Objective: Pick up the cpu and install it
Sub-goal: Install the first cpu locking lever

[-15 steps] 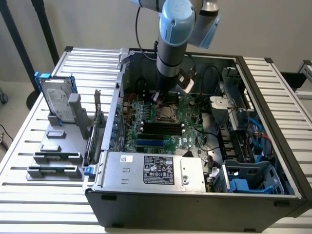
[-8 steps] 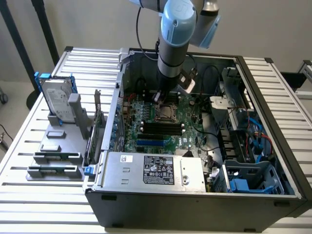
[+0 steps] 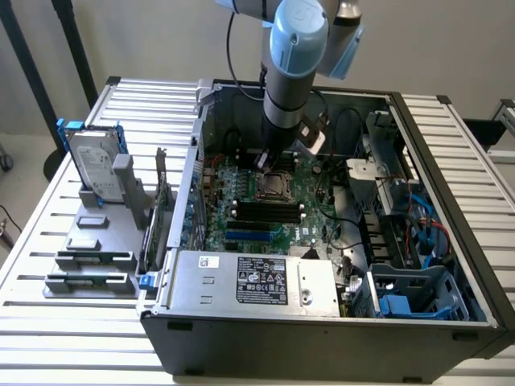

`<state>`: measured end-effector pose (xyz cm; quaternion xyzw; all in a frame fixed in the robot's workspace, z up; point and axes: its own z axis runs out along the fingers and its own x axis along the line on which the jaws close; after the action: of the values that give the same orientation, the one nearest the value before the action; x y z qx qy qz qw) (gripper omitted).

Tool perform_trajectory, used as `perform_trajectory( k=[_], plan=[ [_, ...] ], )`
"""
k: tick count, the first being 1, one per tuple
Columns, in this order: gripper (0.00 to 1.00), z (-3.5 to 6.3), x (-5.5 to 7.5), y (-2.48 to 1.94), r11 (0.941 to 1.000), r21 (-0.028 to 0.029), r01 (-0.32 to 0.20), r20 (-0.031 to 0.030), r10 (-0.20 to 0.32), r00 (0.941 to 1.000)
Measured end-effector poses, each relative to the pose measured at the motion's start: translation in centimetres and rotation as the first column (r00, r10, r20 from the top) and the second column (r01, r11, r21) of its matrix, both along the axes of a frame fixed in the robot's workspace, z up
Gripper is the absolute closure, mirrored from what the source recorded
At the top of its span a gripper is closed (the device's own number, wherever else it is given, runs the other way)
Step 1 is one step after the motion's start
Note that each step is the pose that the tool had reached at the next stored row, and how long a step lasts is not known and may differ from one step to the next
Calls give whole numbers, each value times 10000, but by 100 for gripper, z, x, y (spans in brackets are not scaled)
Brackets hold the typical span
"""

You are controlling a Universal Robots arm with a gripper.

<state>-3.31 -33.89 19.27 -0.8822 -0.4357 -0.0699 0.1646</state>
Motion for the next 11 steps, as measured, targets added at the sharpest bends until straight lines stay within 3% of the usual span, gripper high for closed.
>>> perform_trajectory(
  k=[11],
  plan=[
    [89, -5, 110, 0, 10000, 3, -6, -1, 6, 10000]
  ],
)
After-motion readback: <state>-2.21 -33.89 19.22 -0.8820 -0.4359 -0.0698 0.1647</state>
